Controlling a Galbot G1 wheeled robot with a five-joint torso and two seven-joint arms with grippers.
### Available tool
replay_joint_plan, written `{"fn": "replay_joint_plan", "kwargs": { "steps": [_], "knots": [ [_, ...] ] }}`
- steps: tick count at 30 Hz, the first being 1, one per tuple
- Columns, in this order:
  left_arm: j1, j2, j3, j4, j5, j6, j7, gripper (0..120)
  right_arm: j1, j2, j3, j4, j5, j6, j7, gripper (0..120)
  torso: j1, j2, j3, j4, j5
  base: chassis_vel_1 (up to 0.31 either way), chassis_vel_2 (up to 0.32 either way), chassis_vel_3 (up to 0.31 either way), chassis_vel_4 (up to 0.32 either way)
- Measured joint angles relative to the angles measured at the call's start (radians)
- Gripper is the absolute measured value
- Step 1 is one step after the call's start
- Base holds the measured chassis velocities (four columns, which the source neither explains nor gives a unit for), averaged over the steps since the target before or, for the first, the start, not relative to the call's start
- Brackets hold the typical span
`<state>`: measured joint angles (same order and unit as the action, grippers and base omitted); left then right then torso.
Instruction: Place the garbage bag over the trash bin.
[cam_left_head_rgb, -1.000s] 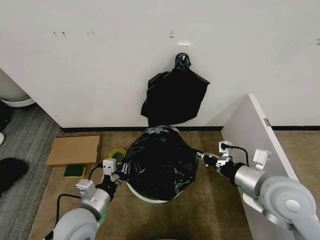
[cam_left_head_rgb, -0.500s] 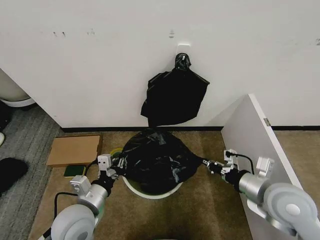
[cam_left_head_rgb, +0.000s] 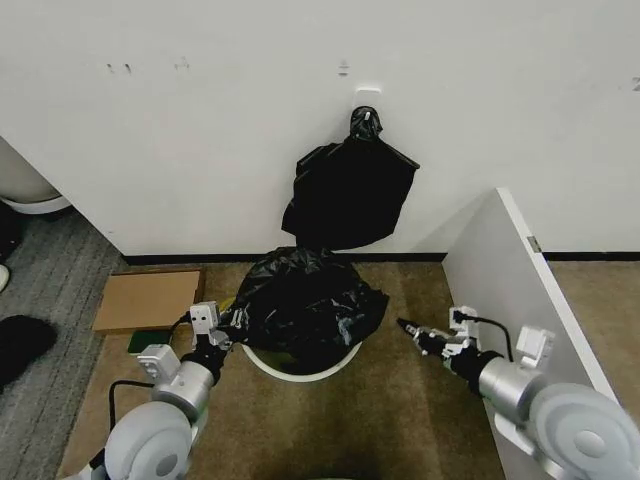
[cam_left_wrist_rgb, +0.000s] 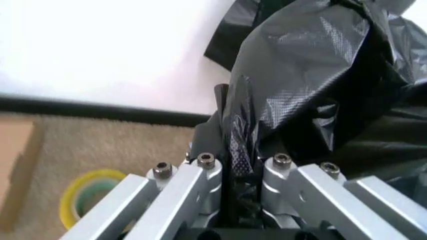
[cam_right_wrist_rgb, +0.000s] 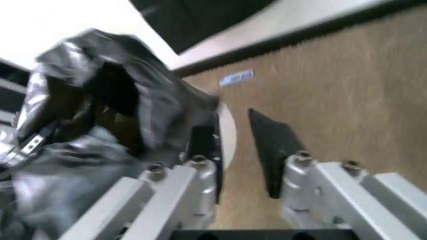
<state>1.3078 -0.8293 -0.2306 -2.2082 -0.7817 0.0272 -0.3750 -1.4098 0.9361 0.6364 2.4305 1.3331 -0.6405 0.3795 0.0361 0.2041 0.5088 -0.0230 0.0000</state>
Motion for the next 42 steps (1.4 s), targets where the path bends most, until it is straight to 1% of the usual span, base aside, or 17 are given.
{"fn": "replay_joint_plan", "kwargs": {
  "steps": [4,7,8,11,12,13,14,15,18,19,20,22,24,28,35,42],
  "knots": [
    [0.007,-0.006,0.022,0.007,0.089,-0.026,0.028,4,-0.033,-0.050,0.017,0.068,-0.027,-0.016,-0.066,36,0.000,0.000,0.000,-0.0001,-0.0001,0.000,0.000,0.000,0.000],
    [0.005,-0.011,0.034,0.021,0.141,-0.047,0.043,4,-0.023,-0.103,-0.026,0.074,-0.051,-0.047,-0.082,47,0.000,0.000,0.000,-0.0001,0.0001,0.000,0.000,0.000,0.000],
    [0.005,-0.011,0.034,0.021,0.141,-0.047,0.043,4,-0.023,-0.103,-0.026,0.074,-0.051,-0.047,-0.082,47,0.000,0.000,0.000,-0.0001,0.0001,0.000,0.000,0.000,0.000],
    [0.007,-0.011,0.040,0.029,0.187,-0.068,0.055,4,0.033,-0.165,-0.120,0.074,-0.097,-0.073,-0.065,61,0.000,0.000,0.000,0.0001,0.0001,0.000,0.000,0.000,0.000],
    [0.008,-0.011,0.042,0.029,0.197,-0.072,0.058,4,0.060,-0.182,-0.153,0.074,-0.106,-0.078,-0.057,62,0.000,0.000,0.000,0.0002,0.0000,0.000,0.000,0.000,0.000],
    [0.010,-0.012,0.043,0.029,0.209,-0.077,0.062,4,0.089,-0.198,-0.188,0.074,-0.110,-0.083,-0.050,69,0.000,0.000,0.000,0.0001,0.0000,0.000,0.000,0.000,0.000],
    [0.012,-0.013,0.044,0.029,0.216,-0.081,0.064,4,0.121,-0.211,-0.220,0.074,-0.108,-0.086,-0.043,70,0.000,0.000,0.000,0.0001,0.0001,0.000,0.000,0.000,0.000],
    [0.012,-0.013,0.044,0.029,0.216,-0.081,0.064,4,0.121,-0.211,-0.220,0.074,-0.108,-0.086,-0.043,70,0.000,0.000,0.000,0.0001,0.0001,0.000,0.000,0.000,0.000],
    [0.019,-0.014,0.047,0.029,0.230,-0.088,0.068,4,0.231,-0.245,-0.322,0.074,-0.064,-0.090,-0.010,86,0.000,0.000,0.000,0.0005,0.0001,0.000,0.000,0.000,0.000],
    [0.019,-0.014,0.047,0.029,0.231,-0.089,0.068,4,0.236,-0.247,-0.327,0.073,-0.060,-0.090,-0.009,86,0.000,0.000,0.000,0.0005,0.0001,0.000,0.000,0.000,0.000],
    [0.022,-0.015,0.049,0.029,0.242,-0.093,0.071,4,0.273,-0.257,-0.364,0.073,-0.031,-0.090,0.004,94,0.000,0.000,0.000,0.0004,-0.0001,0.000,0.000,0.000,0.000],
    [0.024,-0.015,0.050,0.029,0.251,-0.098,0.073,4,0.285,-0.264,-0.394,0.072,-0.009,-0.089,0.010,98,0.000,0.000,0.000,0.0000,0.0000,0.000,0.000,0.000,0.000],
    [0.025,-0.015,0.050,0.030,0.252,-0.098,0.074,4,0.286,-0.264,-0.400,0.072,-0.001,-0.089,0.013,99,0.000,0.000,0.000,-0.0002,0.0000,0.000,0.000,0.000,0.000],
    [0.023,-0.014,0.055,0.027,0.256,-0.099,0.075,4,0.316,-0.262,-0.432,0.072,0.062,-0.074,0.025,100,0.000,0.000,0.000,-0.0001,0.0000,0.000,0.000,0.000,0.000],
    [0.025,-0.012,0.058,0.017,0.270,-0.101,0.079,4,0.416,-0.259,-0.501,0.067,0.135,-0.056,0.029,100,0.000,0.000,0.000,0.0002,0.0000,0.000,0.000,0.000,0.000],
    [0.032,-0.006,0.055,0.006,0.269,-0.102,0.081,4,0.488,-0.254,-0.599,0.022,0.111,-0.063,0.034,100,0.000,0.000,0.000,0.0000,0.0000,0.000,0.000,0.000,0.000]
  ]
}}
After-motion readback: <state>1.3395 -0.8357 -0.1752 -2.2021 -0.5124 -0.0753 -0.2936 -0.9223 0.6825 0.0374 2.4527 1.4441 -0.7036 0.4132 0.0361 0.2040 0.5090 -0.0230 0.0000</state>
